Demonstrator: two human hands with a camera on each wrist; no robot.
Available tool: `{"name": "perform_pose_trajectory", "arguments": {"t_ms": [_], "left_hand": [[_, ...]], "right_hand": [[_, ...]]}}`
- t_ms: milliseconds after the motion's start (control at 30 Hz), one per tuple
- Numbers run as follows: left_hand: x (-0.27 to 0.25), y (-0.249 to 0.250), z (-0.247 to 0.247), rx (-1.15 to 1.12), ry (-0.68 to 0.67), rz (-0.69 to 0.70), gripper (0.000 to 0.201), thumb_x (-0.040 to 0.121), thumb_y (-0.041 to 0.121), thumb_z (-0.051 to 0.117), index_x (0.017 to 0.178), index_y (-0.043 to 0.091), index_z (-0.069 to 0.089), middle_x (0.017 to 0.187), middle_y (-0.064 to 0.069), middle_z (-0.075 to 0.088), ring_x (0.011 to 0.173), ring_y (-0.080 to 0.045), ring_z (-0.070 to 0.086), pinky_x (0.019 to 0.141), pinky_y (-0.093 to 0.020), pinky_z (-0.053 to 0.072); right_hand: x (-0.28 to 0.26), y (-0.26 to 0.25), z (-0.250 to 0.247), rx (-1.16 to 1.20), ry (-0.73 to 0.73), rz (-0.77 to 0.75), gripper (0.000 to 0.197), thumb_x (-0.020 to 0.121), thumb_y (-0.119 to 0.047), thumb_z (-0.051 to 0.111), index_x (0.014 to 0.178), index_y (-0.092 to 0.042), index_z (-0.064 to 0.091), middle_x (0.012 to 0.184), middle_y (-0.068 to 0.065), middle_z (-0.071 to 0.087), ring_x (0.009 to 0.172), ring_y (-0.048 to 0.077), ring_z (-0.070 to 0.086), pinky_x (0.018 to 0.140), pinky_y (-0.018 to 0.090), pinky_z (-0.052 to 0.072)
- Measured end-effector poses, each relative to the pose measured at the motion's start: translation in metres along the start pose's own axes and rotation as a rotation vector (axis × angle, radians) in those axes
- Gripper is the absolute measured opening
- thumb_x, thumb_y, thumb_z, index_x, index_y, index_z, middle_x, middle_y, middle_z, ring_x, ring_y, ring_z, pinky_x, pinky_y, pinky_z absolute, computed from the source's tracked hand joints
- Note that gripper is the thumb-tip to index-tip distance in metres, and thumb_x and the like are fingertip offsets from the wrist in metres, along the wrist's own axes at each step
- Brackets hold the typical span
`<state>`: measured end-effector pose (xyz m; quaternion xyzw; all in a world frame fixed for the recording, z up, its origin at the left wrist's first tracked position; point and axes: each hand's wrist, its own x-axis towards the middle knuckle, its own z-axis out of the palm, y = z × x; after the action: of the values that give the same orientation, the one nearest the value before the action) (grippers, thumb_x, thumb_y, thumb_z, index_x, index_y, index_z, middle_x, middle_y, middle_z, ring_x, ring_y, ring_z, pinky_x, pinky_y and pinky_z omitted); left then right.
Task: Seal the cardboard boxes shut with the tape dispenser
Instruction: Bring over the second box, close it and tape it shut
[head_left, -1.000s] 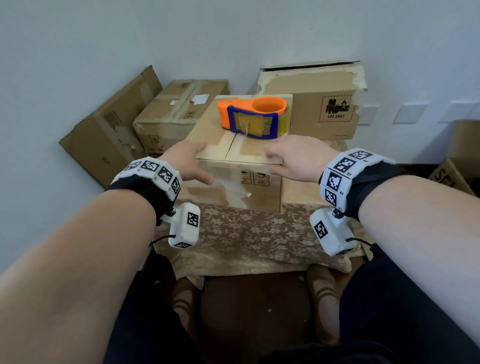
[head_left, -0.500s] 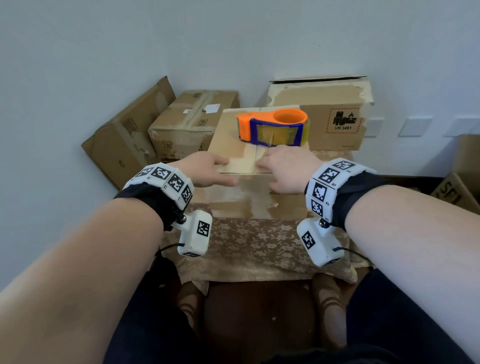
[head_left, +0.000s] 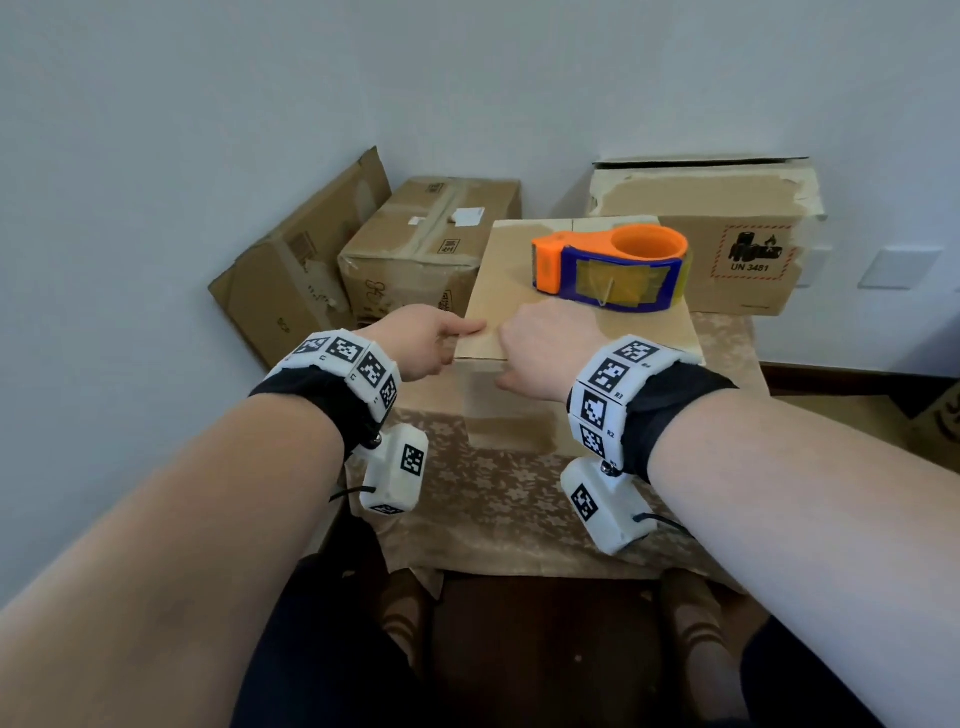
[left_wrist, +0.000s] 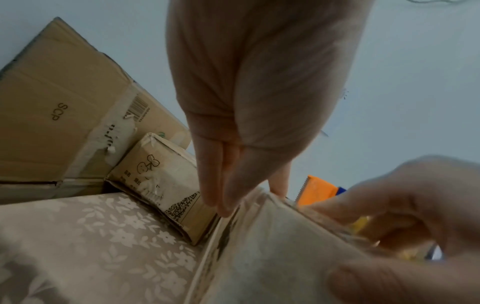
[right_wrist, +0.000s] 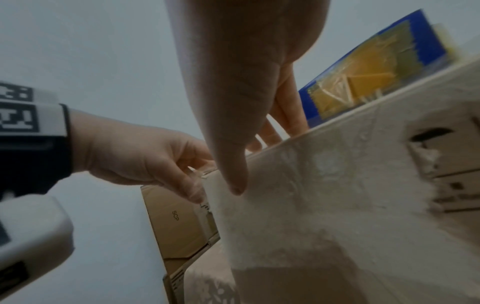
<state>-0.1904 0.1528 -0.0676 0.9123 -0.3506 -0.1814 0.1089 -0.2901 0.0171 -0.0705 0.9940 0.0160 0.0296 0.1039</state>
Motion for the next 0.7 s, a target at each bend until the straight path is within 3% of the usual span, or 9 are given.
{"name": "perform_pose_trajectory", "arguments": {"t_ms": [100,233,300,400,533,633,700], "left_hand": [[0.008,-0.004,0.001,0.119,-0.013,0.064,0.087,0.078,0.000,0.072,0.147,0.035,0.032,0.134,0.000,0.055,0.104,-0.013,0.059,0.090,-0.025,0.046],[0.020,-0.009,0.004,0.166,-0.033,0.125,0.103,0.067,0.013,0.084,0.148,0.038,0.027,0.117,0.002,0.064,0.093,-0.010,0.059,0.095,-0.029,0.046],[0.023,-0.011,0.005,0.210,-0.015,0.157,0.104,0.066,0.019,0.086,0.149,0.036,0.026,0.109,0.005,0.064,0.091,-0.011,0.059,0.091,-0.027,0.045],[0.024,-0.013,0.007,0.245,0.031,0.202,0.103,0.065,0.027,0.086,0.149,0.033,0.027,0.107,0.003,0.064,0.092,-0.012,0.058,0.082,-0.023,0.041],[0.023,-0.011,0.007,0.310,0.052,0.197,0.102,0.068,0.035,0.083,0.150,0.031,0.024,0.096,0.003,0.058,0.083,-0.015,0.049,0.072,-0.022,0.033],[0.023,-0.008,0.007,0.352,0.063,0.213,0.100,0.069,0.039,0.082,0.151,0.029,0.025,0.114,-0.009,0.063,0.097,-0.024,0.055,0.069,-0.021,0.028],[0.024,-0.007,0.007,0.376,0.075,0.218,0.099,0.069,0.042,0.081,0.150,0.028,0.026,0.116,-0.011,0.063,0.103,-0.025,0.056,0.069,-0.021,0.027]], "right_hand": [[0.005,-0.003,-0.001,-0.042,0.003,-0.002,0.025,0.096,-0.031,0.049,0.099,-0.013,0.065,0.080,0.002,0.046,0.074,0.023,0.047,0.057,0.031,0.036],[0.007,-0.001,0.001,-0.053,0.009,-0.030,0.032,0.097,-0.037,0.046,0.097,-0.012,0.065,0.082,0.003,0.049,0.073,0.023,0.044,0.058,0.032,0.037],[0.008,0.000,0.001,-0.051,0.015,-0.040,0.034,0.097,-0.039,0.045,0.099,-0.011,0.065,0.088,0.005,0.055,0.074,0.023,0.044,0.059,0.032,0.037],[0.010,0.001,0.002,-0.049,0.021,-0.050,0.039,0.097,-0.042,0.044,0.099,-0.010,0.065,0.085,0.005,0.052,0.074,0.024,0.045,0.060,0.032,0.037],[0.012,0.005,0.006,-0.056,0.052,-0.085,0.044,0.097,-0.045,0.043,0.100,-0.008,0.065,0.100,0.011,0.063,0.088,0.029,0.059,0.062,0.033,0.039],[0.012,0.006,0.008,-0.061,0.068,-0.101,0.046,0.097,-0.047,0.041,0.102,-0.007,0.065,0.104,0.012,0.064,0.094,0.031,0.061,0.063,0.033,0.039],[0.012,0.006,0.009,-0.060,0.073,-0.100,0.047,0.097,-0.047,0.041,0.101,-0.007,0.065,0.104,0.012,0.064,0.095,0.031,0.061,0.064,0.034,0.039]]}}
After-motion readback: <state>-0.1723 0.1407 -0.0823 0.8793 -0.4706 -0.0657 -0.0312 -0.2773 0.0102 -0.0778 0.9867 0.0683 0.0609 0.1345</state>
